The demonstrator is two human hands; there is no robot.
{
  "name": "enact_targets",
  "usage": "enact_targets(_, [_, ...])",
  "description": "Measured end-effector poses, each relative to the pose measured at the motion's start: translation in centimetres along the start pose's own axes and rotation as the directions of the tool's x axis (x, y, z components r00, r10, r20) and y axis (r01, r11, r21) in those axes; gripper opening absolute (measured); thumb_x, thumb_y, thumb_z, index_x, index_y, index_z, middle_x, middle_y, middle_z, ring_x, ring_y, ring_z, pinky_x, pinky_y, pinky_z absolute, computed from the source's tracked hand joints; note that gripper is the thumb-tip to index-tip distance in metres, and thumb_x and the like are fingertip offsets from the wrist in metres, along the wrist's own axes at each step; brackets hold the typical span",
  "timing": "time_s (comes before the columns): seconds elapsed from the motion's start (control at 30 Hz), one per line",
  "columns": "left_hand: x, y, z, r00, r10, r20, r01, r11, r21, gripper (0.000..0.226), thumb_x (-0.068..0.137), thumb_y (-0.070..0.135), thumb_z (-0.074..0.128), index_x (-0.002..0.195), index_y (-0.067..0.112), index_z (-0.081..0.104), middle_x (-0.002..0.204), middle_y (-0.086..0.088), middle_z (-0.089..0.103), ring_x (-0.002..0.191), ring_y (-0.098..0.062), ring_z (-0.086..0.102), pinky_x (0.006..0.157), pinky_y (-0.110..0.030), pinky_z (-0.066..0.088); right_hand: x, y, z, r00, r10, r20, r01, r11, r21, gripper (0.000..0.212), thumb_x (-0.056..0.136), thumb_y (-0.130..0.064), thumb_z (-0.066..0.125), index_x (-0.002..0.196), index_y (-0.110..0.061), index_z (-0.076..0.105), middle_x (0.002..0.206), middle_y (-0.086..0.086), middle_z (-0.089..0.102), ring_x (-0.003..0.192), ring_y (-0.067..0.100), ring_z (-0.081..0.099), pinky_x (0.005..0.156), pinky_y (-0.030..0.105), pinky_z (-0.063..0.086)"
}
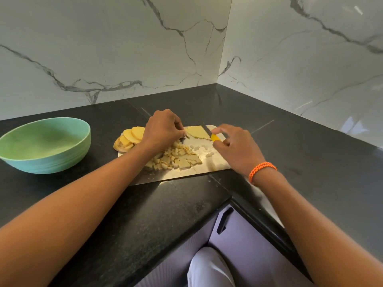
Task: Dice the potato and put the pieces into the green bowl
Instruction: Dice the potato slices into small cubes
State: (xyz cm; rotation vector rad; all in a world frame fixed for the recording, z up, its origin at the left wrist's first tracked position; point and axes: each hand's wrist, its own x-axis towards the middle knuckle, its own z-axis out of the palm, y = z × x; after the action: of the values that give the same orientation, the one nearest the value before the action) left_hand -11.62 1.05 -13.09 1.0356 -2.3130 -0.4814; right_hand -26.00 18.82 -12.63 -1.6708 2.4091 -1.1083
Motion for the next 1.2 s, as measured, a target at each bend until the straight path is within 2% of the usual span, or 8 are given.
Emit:
enact_targets(0.23, [0.2, 0.5, 0.2, 0.996, 0.044, 0.074, -0.046, 0.999, 0.016, 0.010, 0.093, 0.024, 0.079, 0.101, 0.023, 0.085, 0.098, 0.009, 0.076, 0.075, -0.013, 0.067, 0.063, -0.024, 0.054, 1.3, 2.9, 0.0, 0.993, -0.015, -0.121, 0.003, 0.995, -0.102, 0.037, 0.098, -0.029, 0.053, 0.134, -0.030, 0.061, 0.062, -0.006, 0.059, 0.054, 0.016, 0.053, 0.070, 0.039, 0.055])
enact_targets(0.33, [0.6, 0.1, -0.1, 0.993, 0.073, 0.094, -0.072, 0.997, -0.019, 0.004, 0.090, 0.023, 0.082, 0.093, 0.025, 0.085, 0.095, 0.008, 0.076, 0.088, -0.020, 0.073, 0.078, -0.037, 0.063, 1.5, 3.2, 0.5, 0.989, -0.024, -0.143, 0.001, 0.988, -0.155, 0.038, 0.098, -0.029, 0.051, 0.135, -0.030, 0.059, 0.070, -0.002, 0.063, 0.065, 0.023, 0.057, 0.071, 0.039, 0.052])
enact_targets(0.4, [1.1, 0.0, -0.2, 0.990, 0.102, 0.101, -0.099, 0.994, -0.035, 0.007, 0.088, 0.020, 0.084, 0.092, 0.025, 0.082, 0.110, 0.004, 0.077, 0.101, -0.021, 0.072, 0.086, -0.036, 0.060, 1.8, 3.2, 0.8, 0.991, -0.020, -0.135, -0.006, 0.981, -0.193, 0.039, 0.099, -0.030, 0.049, 0.137, -0.030, 0.058, 0.080, 0.002, 0.067, 0.072, 0.026, 0.060, 0.071, 0.038, 0.051])
enact_targets(0.5, [2.6, 0.6, 0.4, 0.964, 0.186, 0.189, -0.186, 0.982, -0.020, 0.040, 0.087, 0.002, 0.078, 0.117, 0.028, 0.073, 0.131, 0.004, 0.067, 0.121, -0.016, 0.061, 0.095, -0.031, 0.049, 2.4, 3.1, 1.2, 0.987, -0.005, -0.160, -0.024, 0.984, -0.176, 0.039, 0.098, -0.031, 0.050, 0.136, -0.029, 0.059, 0.084, 0.002, 0.069, 0.073, 0.025, 0.061, 0.072, 0.039, 0.054])
enact_targets(0.63, [5.2, 1.9, 0.8, 0.843, 0.220, 0.490, -0.293, 0.953, 0.076, 0.080, 0.085, -0.013, 0.062, 0.143, 0.041, 0.055, 0.150, 0.005, 0.050, 0.142, -0.024, 0.044, 0.116, -0.051, 0.042, 2.4, 3.1, 1.1, 0.988, 0.009, -0.154, -0.033, 0.987, -0.154, 0.039, 0.098, -0.030, 0.051, 0.135, -0.029, 0.061, 0.078, -0.001, 0.065, 0.069, 0.023, 0.059, 0.072, 0.039, 0.055])
enact_targets(0.8, [6.7, 3.3, 0.6, 0.721, 0.191, 0.667, -0.385, 0.910, 0.155, 0.080, 0.089, -0.014, 0.059, 0.144, 0.044, 0.056, 0.156, 0.004, 0.042, 0.145, -0.027, 0.040, 0.118, -0.054, 0.041, 2.4, 3.1, 1.1, 0.989, 0.016, -0.148, -0.037, 0.990, -0.134, 0.037, 0.098, -0.033, 0.053, 0.134, -0.027, 0.061, 0.081, -0.001, 0.067, 0.069, 0.021, 0.061, 0.072, 0.042, 0.058])
enact_targets(1.03, [6.3, 2.7, 0.8, 0.770, 0.194, 0.608, -0.324, 0.940, 0.110, 0.068, 0.091, -0.010, 0.067, 0.139, 0.038, 0.065, 0.147, 0.004, 0.051, 0.139, -0.025, 0.046, 0.116, -0.049, 0.044, 2.1, 2.8, 0.9, 0.990, 0.018, -0.140, -0.034, 0.992, -0.118, 0.038, 0.100, -0.033, 0.054, 0.137, -0.025, 0.061, 0.096, 0.001, 0.072, 0.075, 0.019, 0.064, 0.075, 0.041, 0.060])
enact_targets(1.2, [5.0, 2.6, -0.3, 0.786, 0.163, 0.596, -0.284, 0.952, 0.115, 0.056, 0.093, 0.016, 0.079, 0.144, 0.032, 0.063, 0.137, 0.005, 0.055, 0.122, -0.018, 0.051, 0.107, -0.039, 0.046, 2.1, 2.7, 1.0, 0.991, 0.027, -0.129, -0.043, 0.992, -0.117, 0.037, 0.100, -0.033, 0.055, 0.136, -0.027, 0.060, 0.092, 0.000, 0.071, 0.074, 0.019, 0.064, 0.076, 0.044, 0.061])
